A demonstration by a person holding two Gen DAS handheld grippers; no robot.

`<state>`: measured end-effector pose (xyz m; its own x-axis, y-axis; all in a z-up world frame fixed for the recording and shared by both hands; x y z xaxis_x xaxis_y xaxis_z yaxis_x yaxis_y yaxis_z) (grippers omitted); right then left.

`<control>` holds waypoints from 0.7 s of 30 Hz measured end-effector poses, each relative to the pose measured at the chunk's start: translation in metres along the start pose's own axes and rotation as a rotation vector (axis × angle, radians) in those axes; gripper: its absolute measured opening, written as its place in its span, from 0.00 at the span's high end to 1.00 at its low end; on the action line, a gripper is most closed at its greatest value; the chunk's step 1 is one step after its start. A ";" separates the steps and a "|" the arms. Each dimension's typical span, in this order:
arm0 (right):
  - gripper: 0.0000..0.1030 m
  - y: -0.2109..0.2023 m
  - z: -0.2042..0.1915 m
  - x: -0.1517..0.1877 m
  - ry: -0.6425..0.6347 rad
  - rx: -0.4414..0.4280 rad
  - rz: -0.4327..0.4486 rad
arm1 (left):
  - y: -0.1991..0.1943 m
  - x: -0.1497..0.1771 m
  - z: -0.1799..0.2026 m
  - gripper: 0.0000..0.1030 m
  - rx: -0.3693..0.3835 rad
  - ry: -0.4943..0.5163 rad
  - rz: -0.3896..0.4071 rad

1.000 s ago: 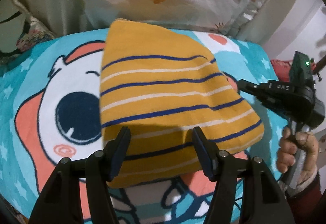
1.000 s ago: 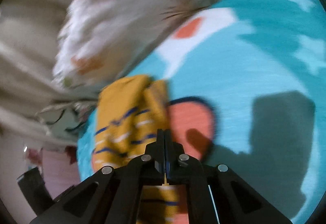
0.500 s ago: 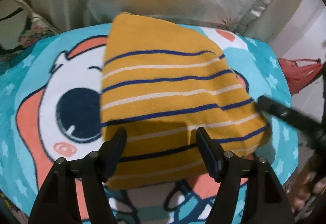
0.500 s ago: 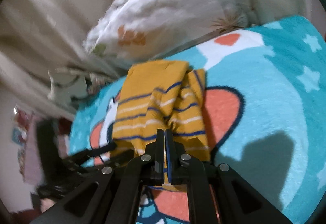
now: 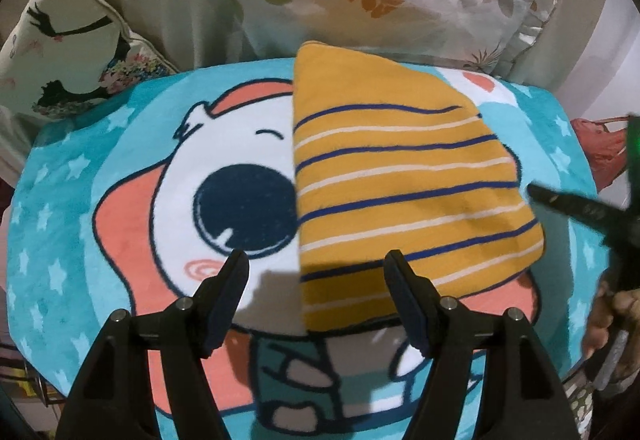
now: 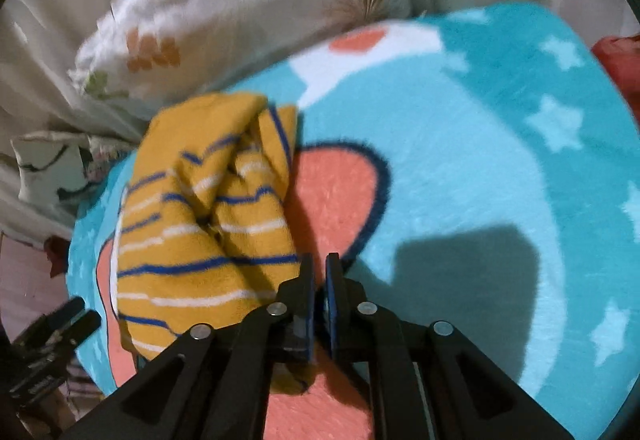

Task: Fold small clothes

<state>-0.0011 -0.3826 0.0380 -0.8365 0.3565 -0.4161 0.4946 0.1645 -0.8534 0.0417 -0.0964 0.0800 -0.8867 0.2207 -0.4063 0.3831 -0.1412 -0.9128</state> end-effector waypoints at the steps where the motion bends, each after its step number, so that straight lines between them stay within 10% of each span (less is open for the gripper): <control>1: 0.85 -0.006 -0.003 -0.002 -0.001 0.003 0.023 | 0.001 0.001 -0.003 0.33 0.005 0.008 -0.007; 11: 0.72 -0.020 -0.092 0.010 -0.134 0.006 0.076 | 0.009 0.000 -0.018 0.33 0.057 0.076 -0.016; 21: 0.57 0.007 -0.079 0.020 -0.005 0.095 0.028 | 0.018 -0.003 -0.037 0.33 0.110 0.126 -0.027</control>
Point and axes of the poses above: each gripper's, at about its wrist camera, not at the fingertips, and y roughly the way its jaws point, z to its right, x to its underside, the point moved 3 cm from there along y, roughly the way its jaws point, and after that the axes turned 2 degrees about z, right-handed, at the moved point
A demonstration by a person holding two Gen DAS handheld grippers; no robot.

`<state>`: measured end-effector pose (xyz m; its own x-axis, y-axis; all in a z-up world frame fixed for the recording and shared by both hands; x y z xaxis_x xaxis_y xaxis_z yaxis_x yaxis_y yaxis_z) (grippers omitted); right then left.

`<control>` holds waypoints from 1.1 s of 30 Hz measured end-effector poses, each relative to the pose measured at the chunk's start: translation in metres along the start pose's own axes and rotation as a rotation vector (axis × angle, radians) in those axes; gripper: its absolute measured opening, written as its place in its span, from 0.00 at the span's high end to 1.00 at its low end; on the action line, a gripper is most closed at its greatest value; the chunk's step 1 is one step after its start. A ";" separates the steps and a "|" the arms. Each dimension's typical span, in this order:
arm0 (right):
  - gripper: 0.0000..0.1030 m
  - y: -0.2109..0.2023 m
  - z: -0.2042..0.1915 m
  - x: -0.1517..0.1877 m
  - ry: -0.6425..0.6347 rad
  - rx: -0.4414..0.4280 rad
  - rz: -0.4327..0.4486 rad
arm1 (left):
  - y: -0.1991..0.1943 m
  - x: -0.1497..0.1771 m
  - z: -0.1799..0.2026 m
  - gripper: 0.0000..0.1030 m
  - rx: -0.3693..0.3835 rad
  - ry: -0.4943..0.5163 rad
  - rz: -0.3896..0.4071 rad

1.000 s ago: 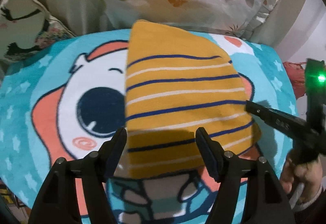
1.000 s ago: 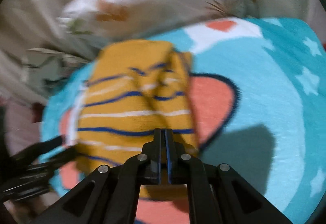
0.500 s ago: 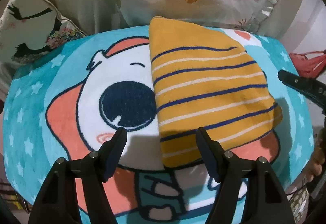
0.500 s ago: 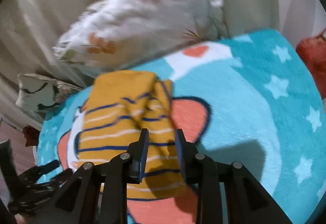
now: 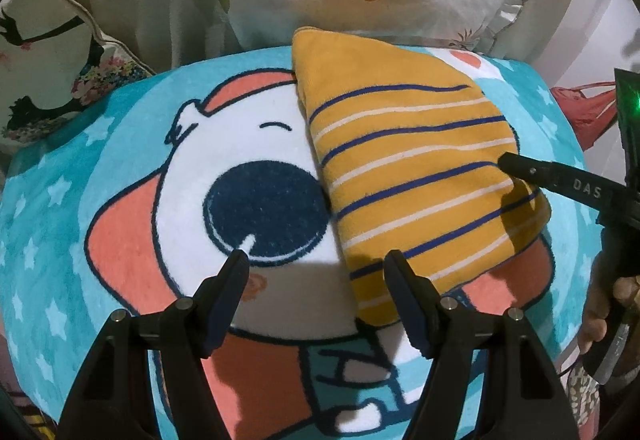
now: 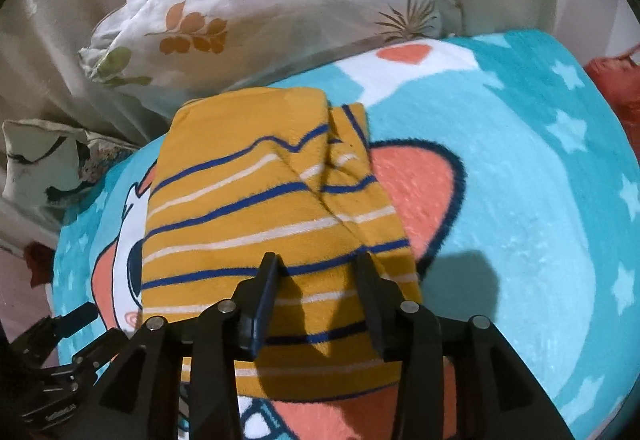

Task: Fold small clothes

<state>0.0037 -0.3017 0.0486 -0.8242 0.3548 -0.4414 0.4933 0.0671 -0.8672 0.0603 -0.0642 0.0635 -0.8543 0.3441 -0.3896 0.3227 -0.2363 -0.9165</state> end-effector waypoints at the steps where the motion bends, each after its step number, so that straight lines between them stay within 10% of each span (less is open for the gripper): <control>1: 0.55 -0.001 0.001 0.002 0.005 0.009 -0.002 | 0.001 -0.001 -0.001 0.33 0.003 0.003 -0.001; 20: 0.28 -0.005 0.021 0.032 0.126 0.080 -0.013 | 0.057 -0.056 -0.035 0.30 0.265 -0.143 -0.043; 33: 0.25 -0.009 0.027 0.027 0.110 0.073 -0.033 | 0.071 -0.087 -0.033 0.29 0.231 -0.172 -0.031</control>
Point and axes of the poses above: each gripper's, at about its wrist camera, not at the fingertips, and y roughly the way its jaws point, z to its right, x to its underside, the point moved 3 cm from there along y, roughly the way its jaws point, and after that the axes turned 2 degrees about z, right-handed, at the moved point
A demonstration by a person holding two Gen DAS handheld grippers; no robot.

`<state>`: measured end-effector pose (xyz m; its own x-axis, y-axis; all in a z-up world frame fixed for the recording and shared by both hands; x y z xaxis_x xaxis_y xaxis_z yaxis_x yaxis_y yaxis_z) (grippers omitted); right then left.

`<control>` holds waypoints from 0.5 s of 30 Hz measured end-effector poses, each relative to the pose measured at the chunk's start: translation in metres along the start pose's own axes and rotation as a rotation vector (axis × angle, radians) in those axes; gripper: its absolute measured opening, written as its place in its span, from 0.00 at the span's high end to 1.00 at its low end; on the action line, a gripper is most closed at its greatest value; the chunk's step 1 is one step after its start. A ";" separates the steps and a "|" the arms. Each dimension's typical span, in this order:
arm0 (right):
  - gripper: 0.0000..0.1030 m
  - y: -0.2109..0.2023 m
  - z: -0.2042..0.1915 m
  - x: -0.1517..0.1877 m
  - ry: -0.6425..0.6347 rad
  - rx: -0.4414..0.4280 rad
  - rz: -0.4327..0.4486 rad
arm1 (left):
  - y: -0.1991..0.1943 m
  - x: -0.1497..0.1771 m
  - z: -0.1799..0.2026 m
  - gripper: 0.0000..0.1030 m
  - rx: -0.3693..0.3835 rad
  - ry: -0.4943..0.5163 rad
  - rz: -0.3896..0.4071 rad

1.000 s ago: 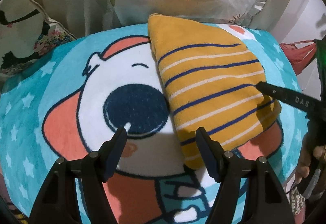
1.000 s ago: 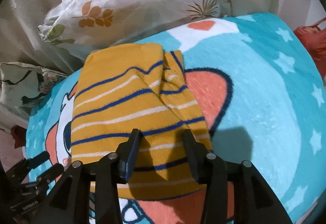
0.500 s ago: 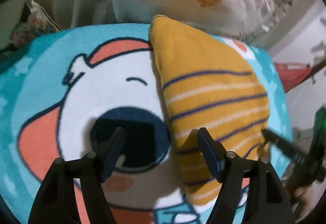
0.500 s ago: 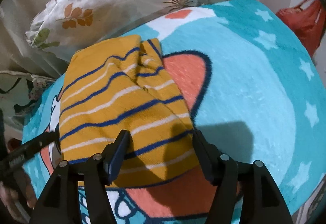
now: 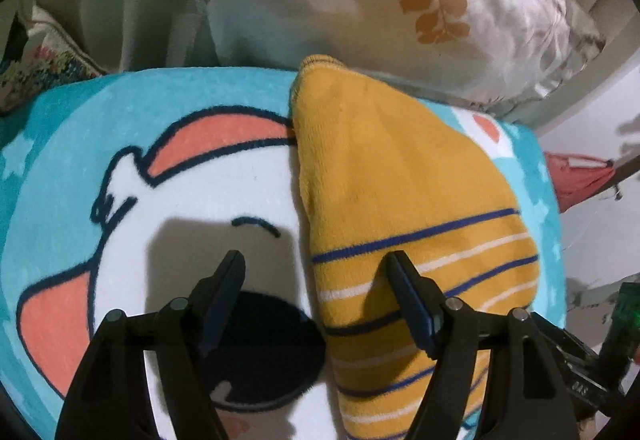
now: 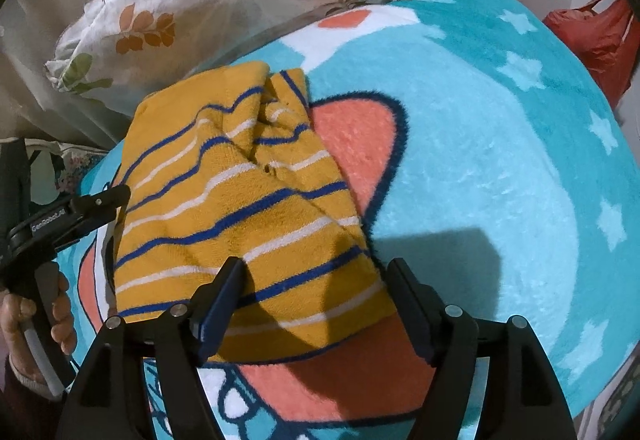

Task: Fold small clothes

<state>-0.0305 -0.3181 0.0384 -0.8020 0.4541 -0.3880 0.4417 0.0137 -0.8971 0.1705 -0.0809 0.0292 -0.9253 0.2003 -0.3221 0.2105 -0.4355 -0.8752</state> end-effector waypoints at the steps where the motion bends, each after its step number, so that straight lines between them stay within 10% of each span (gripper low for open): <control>1: 0.25 -0.005 0.002 -0.002 0.002 -0.004 0.011 | -0.004 0.002 -0.002 0.29 0.022 -0.015 -0.002; 15: 0.24 0.026 0.026 -0.059 0.071 -0.275 -0.014 | 0.019 0.051 0.011 0.17 0.398 -0.142 -0.108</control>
Point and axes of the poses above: each gripper's, at about its wrist camera, not at the fingertips, and y roughly the way its jaws point, z to its right, x to its underside, the point moved 3 cm from there along y, roughly the way its jaws point, and after that the axes turned 2 degrees about z, right-handed, at the moved point
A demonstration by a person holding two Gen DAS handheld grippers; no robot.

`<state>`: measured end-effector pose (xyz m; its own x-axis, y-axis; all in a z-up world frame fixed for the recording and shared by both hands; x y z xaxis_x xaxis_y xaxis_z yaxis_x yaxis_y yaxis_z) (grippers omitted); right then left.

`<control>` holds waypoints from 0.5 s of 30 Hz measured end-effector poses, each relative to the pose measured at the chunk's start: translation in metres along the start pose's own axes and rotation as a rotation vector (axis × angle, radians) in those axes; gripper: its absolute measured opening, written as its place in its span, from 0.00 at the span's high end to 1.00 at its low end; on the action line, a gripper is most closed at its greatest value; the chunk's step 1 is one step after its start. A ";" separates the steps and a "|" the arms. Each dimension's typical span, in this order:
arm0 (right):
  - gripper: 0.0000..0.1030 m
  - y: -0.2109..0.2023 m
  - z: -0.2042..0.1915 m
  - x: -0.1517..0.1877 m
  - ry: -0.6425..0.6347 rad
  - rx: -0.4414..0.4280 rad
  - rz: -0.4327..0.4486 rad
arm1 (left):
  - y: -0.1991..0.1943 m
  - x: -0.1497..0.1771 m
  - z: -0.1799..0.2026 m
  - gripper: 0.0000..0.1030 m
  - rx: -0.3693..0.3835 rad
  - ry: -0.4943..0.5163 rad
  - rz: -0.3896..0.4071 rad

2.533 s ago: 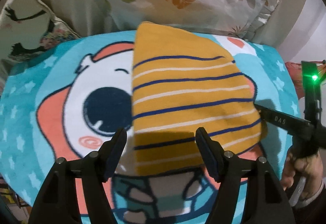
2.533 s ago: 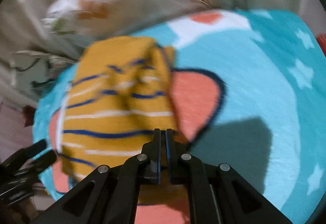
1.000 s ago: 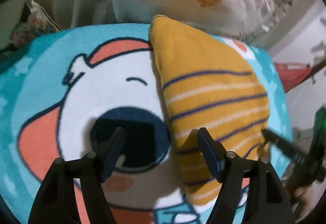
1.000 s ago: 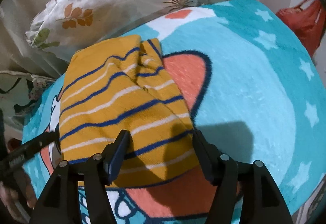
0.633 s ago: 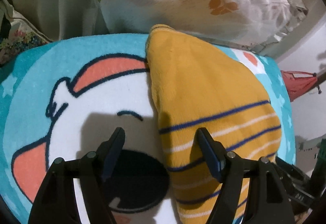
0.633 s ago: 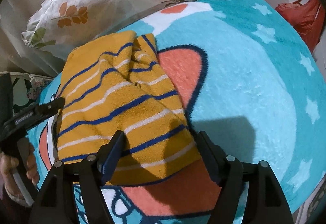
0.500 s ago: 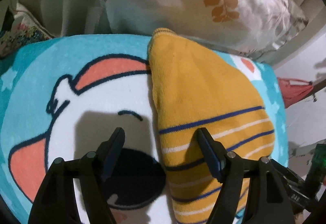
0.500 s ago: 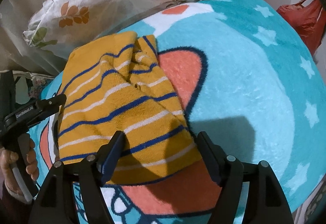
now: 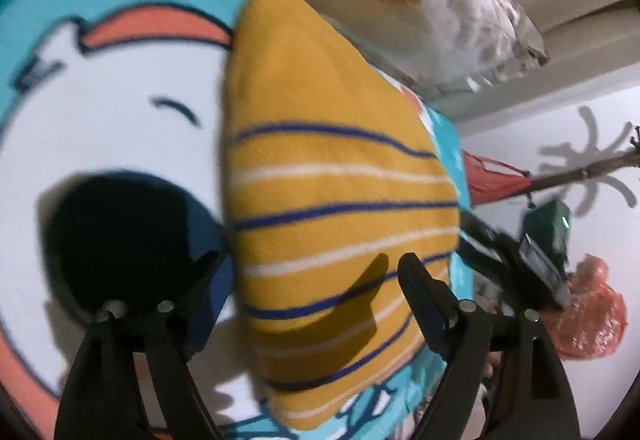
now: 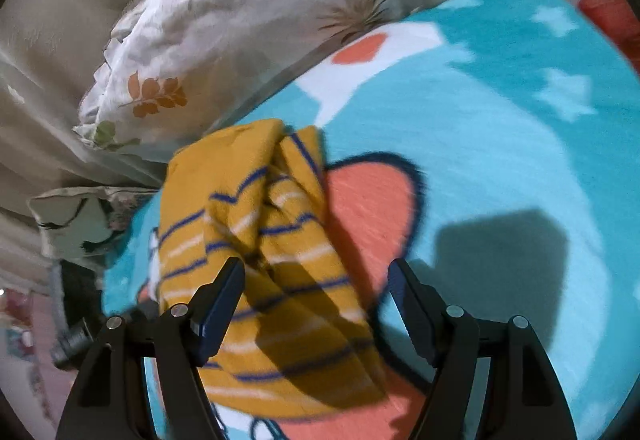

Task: Fold small clothes

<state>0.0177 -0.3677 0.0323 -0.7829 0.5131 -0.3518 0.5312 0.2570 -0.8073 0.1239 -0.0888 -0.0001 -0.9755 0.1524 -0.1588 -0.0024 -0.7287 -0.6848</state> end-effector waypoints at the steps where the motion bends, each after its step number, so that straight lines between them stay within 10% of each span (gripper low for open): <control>1: 0.24 0.009 0.002 -0.006 -0.003 -0.019 -0.016 | 0.006 0.000 0.001 0.12 0.008 -0.005 -0.010; 5: 0.24 0.038 0.009 -0.018 0.008 -0.078 -0.073 | 0.016 0.002 0.006 0.09 0.044 -0.053 0.001; 8: 0.27 0.050 0.011 -0.020 0.066 -0.158 -0.089 | 0.013 0.001 0.005 0.43 0.003 -0.083 0.012; 9: 0.51 0.055 0.009 -0.017 0.107 -0.241 -0.132 | 0.007 0.002 0.006 0.53 0.001 -0.077 0.022; 15: 0.60 0.058 -0.043 -0.005 0.027 -0.391 -0.199 | -0.029 0.008 0.012 0.59 -0.041 -0.043 0.082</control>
<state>0.0663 -0.3203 0.0076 -0.8763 0.4425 -0.1907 0.4577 0.6409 -0.6163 0.1140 -0.0744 0.0271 -0.9806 0.0640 -0.1854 0.0860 -0.7093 -0.6996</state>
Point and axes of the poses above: each gripper's, at about its wrist camera, not at the fingertips, and y roughly the way its jaws point, z to its right, x to its underside, the point moved 3 cm from there along y, roughly the way its jaws point, and after that the axes turned 2 degrees about z, right-handed, at the moved point
